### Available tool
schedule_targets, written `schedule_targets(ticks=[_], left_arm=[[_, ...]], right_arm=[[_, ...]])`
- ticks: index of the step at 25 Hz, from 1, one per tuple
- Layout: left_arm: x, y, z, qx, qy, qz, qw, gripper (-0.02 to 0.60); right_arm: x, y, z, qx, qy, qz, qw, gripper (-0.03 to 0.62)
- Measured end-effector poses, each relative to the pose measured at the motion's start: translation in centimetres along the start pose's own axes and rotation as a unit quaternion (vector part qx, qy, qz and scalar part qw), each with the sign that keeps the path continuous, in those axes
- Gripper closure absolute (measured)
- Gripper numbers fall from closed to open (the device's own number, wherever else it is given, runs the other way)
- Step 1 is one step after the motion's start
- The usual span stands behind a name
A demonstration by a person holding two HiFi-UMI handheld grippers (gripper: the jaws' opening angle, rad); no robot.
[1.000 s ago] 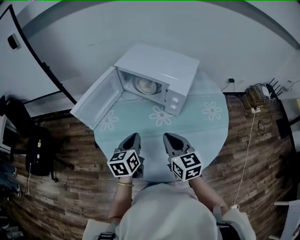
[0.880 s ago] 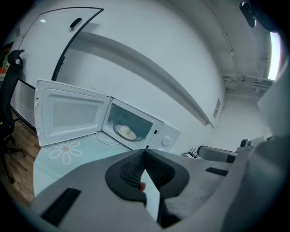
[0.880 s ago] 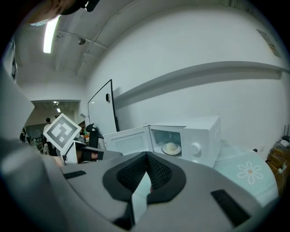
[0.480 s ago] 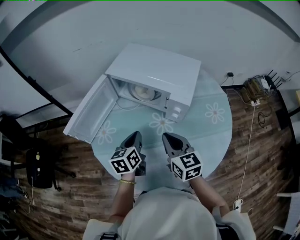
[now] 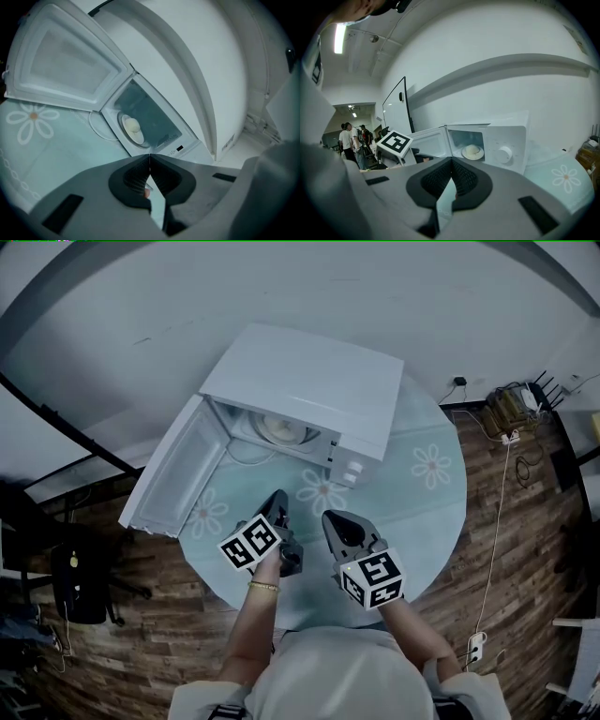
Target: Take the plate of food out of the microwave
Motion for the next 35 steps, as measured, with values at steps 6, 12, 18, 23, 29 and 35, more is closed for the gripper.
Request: schedule_targets(ticks=[6,12,18,23,29,35], left_arm=[[-3.9,-0.4,-1.5,0.090,0.015,0.017,0.9957,0.568],[-7.4,-0.7,-2.5,0.173,0.040,0.023,0.9839,0.520],[-10.7,-0.8,-4.6,0.285,0.063,0.035,0.9557,0.444],[-12.7,-0.9,-5.3,0.326,0.073,0.035,0.9417,0.394],[-14.9,-1.2,-6.0,0.353,0.062,0.041,0.9326,0.351],[-16.7,-1.6,-6.6,0.363,0.017,0.034,0.9310,0.336]], right_arm=[[-0.8,0.5,1.5,-0.010,0.001,-0.011,1.000,0.588],[-1.6,0.8,2.5,-0.014,-0.005,-0.019,1.000,0.588],[-2.0,1.5,3.8,-0.022,-0.002,-0.028,0.999,0.588],[-2.2,2.0,4.7,-0.028,0.002,-0.035,0.999,0.588],[-2.4,2.5,5.7,-0.035,0.008,-0.042,0.998,0.588],[-2.9,3.0,6.3,-0.040,0.008,-0.048,0.998,0.588]])
Point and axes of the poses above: the fingertips, and each gripper's own axes: x backward along the fingers, z to its right, y out of its underside, the point moved 2 cm from there along x, backward along the fingers, and after that the axes turned 1 degree about z, right-handed, at the moved point
